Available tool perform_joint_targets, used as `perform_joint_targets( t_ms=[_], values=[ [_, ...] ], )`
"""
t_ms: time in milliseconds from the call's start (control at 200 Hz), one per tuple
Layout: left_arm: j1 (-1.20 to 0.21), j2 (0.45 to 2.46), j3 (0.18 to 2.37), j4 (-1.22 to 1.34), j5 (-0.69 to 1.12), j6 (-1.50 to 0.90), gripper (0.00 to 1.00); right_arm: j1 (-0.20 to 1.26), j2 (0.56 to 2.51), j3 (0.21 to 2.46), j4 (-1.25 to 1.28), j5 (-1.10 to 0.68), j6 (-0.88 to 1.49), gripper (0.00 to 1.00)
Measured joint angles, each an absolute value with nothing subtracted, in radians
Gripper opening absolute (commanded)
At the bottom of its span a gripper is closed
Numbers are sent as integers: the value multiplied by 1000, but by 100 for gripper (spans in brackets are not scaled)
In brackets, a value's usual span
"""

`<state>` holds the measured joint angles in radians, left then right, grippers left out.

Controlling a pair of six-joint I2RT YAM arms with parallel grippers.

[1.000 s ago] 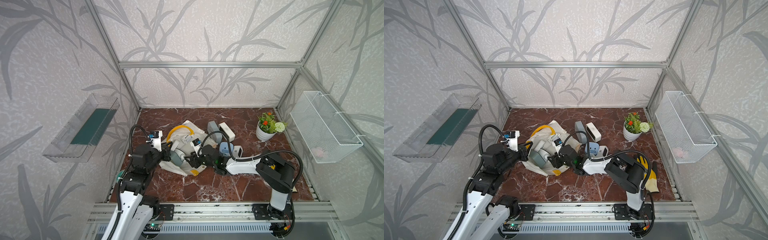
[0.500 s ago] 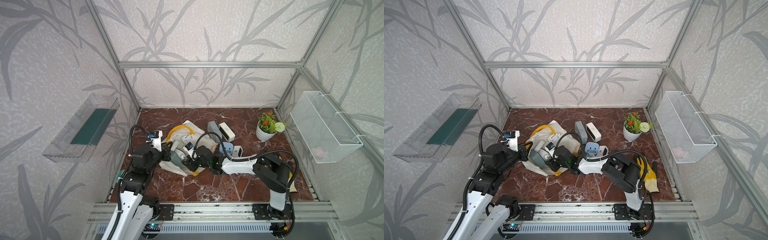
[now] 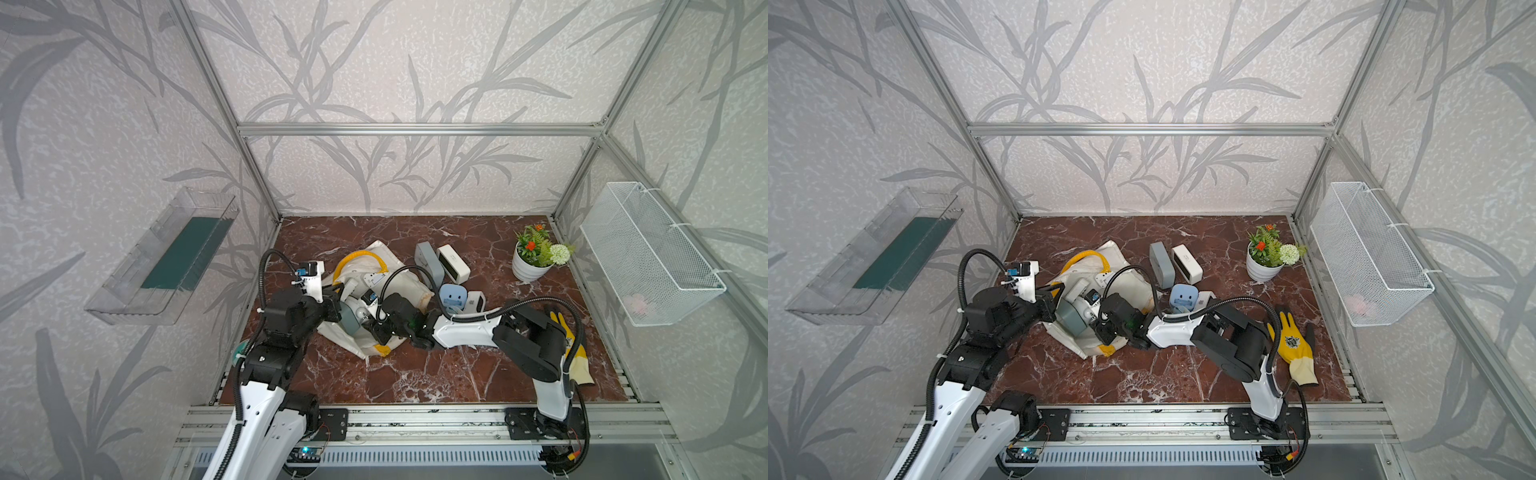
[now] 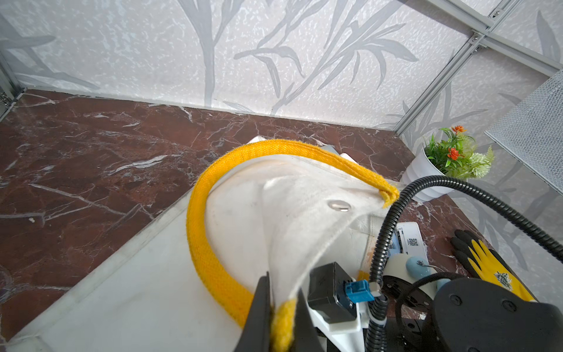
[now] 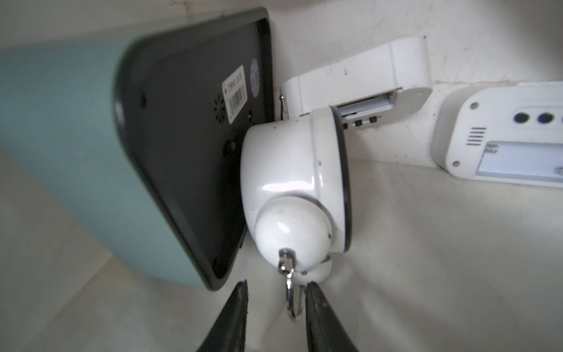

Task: Take the alarm clock out of the canvas bag
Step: Pick up the alarm from the canvas bag.

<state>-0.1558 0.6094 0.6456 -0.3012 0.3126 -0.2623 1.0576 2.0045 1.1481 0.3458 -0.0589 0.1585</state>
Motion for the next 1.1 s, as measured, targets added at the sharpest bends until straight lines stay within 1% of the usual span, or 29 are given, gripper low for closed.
perform_joint_targets(
  t_ms=[150, 230, 570, 700, 1100],
  values=[
    [-156, 609, 646, -301, 312, -262, 0, 1058, 2027, 1175, 331, -44, 142, 33],
    [-156, 609, 646, -301, 312, -262, 0, 1058, 2037, 1195, 320, -37, 134, 30],
    [-156, 607, 646, -302, 305, -262, 0, 1058, 2048, 1226, 282, -2, 130, 11],
    [-156, 607, 646, -302, 301, -262, 0, 1058, 2039, 1210, 278, 7, 131, 0],
    [-156, 595, 646, -311, 279, -254, 0, 1058, 1953, 1166, 193, 0, 141, 0]
  ],
)
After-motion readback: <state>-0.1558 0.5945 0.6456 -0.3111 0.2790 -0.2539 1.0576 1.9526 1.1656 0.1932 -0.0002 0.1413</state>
